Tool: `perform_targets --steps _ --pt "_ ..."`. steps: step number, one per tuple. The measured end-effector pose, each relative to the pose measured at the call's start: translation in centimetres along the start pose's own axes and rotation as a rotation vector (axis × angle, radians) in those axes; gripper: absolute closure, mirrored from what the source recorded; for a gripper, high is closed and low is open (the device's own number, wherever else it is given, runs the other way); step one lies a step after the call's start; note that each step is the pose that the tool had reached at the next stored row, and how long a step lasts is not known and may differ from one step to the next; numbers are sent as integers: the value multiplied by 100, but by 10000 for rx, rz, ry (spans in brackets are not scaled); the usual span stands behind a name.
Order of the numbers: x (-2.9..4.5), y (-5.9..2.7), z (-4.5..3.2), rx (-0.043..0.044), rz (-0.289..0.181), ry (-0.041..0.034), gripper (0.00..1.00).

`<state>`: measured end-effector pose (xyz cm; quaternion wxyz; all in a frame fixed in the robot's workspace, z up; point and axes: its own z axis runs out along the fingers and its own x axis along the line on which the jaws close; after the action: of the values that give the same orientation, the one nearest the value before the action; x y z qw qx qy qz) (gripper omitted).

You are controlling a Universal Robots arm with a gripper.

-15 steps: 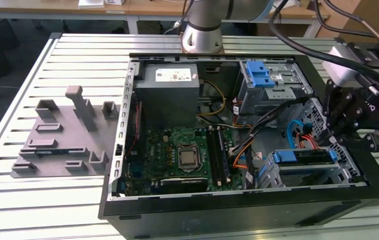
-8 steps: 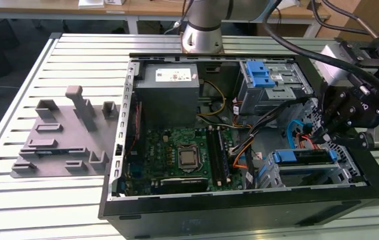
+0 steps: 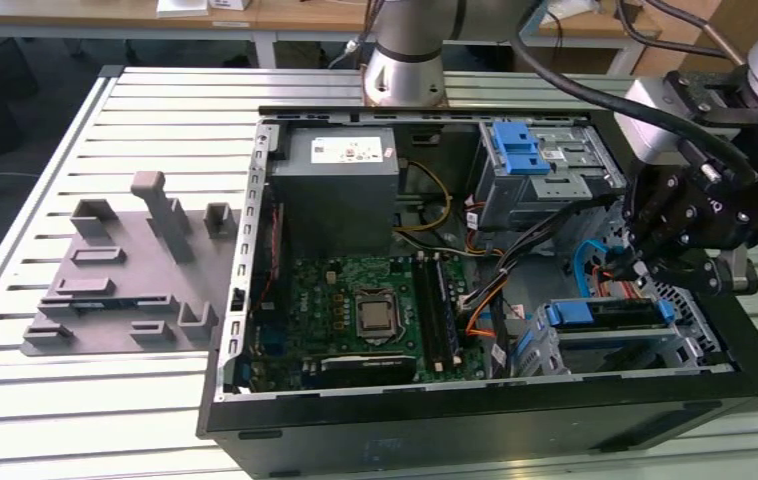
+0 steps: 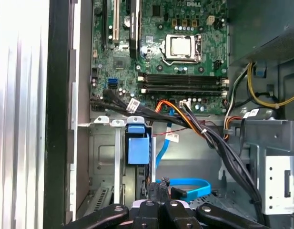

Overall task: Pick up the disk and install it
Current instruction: 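Insert the second disk wire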

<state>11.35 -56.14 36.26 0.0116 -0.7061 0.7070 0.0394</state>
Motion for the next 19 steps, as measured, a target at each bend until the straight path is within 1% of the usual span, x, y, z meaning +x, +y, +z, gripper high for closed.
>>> perform_targets --steps 6,9,13,17,19 --pt "-14 32 -66 -1 -1 -15 89" --pt "-49 34 -75 0 -1 -15 89" --pt "-115 34 -75 0 -1 -16 89" --pt "-159 35 -79 -1 -1 -15 89" --pt "-182 36 -78 -1 0 7 89"
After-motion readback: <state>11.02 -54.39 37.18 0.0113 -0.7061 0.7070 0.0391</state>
